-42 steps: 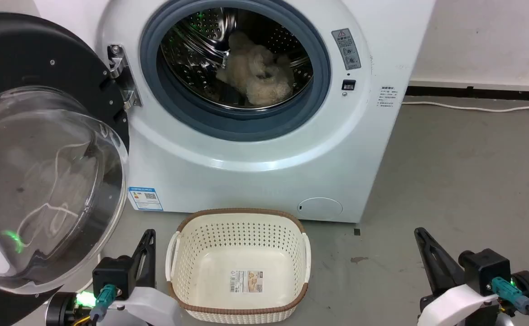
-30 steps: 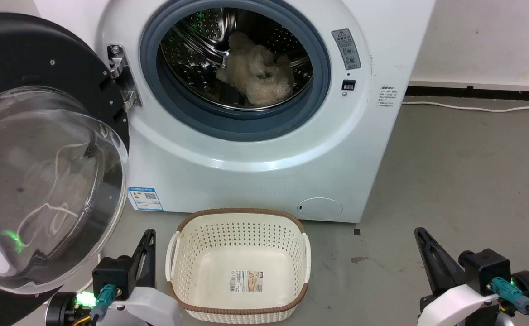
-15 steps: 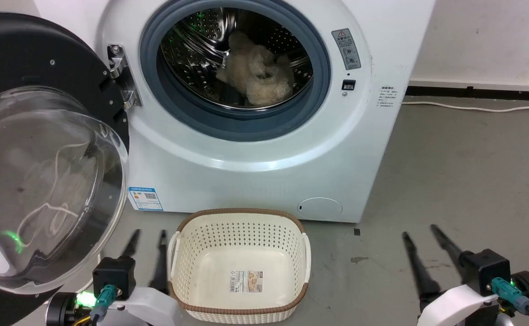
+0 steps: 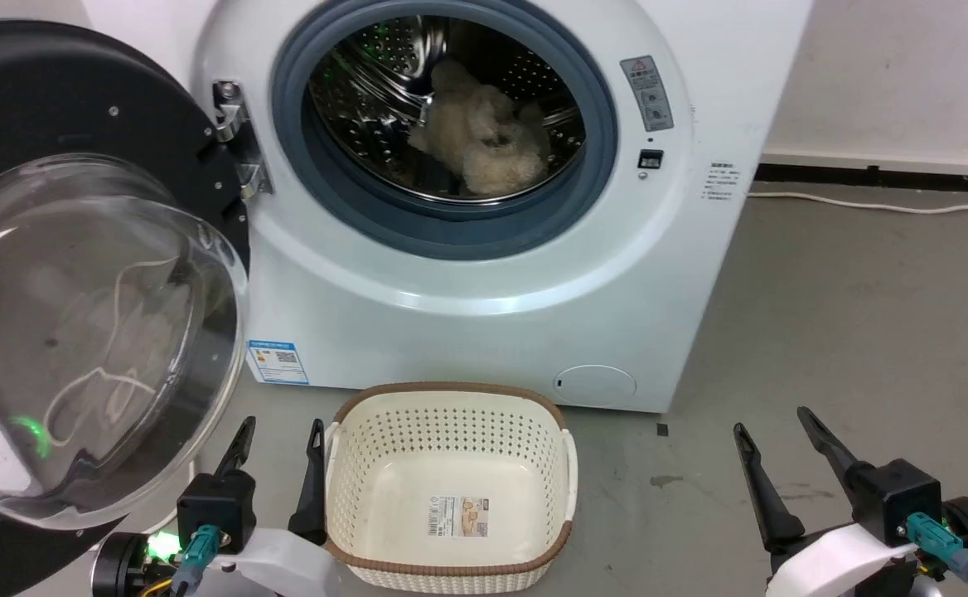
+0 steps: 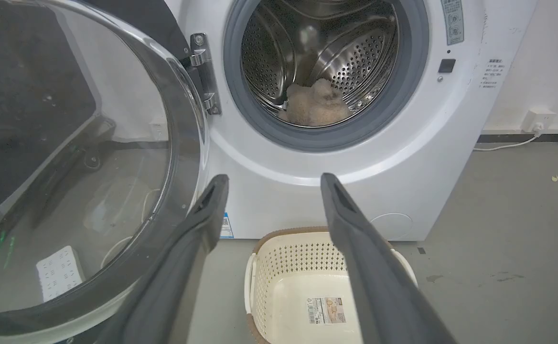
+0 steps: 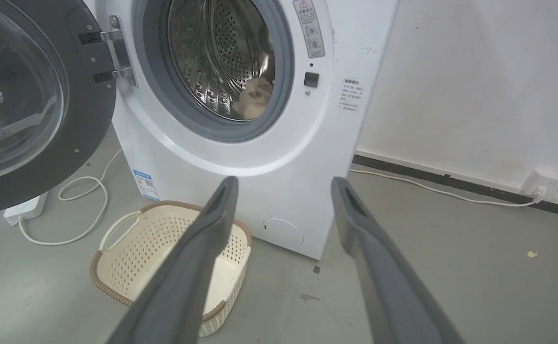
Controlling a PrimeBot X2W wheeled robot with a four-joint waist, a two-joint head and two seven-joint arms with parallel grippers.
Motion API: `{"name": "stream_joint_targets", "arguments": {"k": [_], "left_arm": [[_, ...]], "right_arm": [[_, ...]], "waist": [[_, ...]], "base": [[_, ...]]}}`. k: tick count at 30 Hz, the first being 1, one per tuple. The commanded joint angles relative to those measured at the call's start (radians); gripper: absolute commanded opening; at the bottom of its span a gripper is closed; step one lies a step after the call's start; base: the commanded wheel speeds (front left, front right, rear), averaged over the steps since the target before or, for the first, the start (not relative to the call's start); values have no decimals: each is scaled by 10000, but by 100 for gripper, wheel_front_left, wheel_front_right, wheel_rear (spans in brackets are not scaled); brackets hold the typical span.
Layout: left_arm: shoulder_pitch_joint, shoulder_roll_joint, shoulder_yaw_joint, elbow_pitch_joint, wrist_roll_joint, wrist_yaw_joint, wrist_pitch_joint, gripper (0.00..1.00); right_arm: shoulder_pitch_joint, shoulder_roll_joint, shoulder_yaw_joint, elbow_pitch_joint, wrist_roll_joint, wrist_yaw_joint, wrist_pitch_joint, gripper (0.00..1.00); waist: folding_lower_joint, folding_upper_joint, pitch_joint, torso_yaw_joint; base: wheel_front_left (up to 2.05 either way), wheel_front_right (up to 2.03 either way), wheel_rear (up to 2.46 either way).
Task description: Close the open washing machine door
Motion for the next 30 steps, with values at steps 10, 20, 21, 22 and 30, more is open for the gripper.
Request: {"name": "stream_joint_targets", "arguments": {"k": [10, 20, 21, 22, 30], "left_arm": [[62, 82, -118, 30, -27, -42, -282, 100], [234, 104, -140, -141, -67, 77, -532, 100], [252, 102, -135, -161, -72, 96, -553, 100], [273, 100, -132, -184, -75, 116, -574, 100], [448, 101, -85, -374, -92, 226, -783, 100]], "right_arm": [[229, -65, 119, -56, 139, 2, -291, 100], [53, -237, 625, 90, 203, 2, -541, 100], [20, -256, 682, 112, 220, 3, -562, 100], [-13, -277, 741, 134, 235, 3, -583, 100], [-286, -440, 1260, 374, 388, 3, -792, 100]], "waist": [[0, 0, -130, 607], [0, 0, -109, 1303], [0, 0, -103, 1350], [0, 0, -98, 1397], [0, 0, -96, 1820]], "base": [[0, 0, 0], [0, 0, 0], [0, 0, 0], [0, 0, 0], [0, 0, 0]]}}
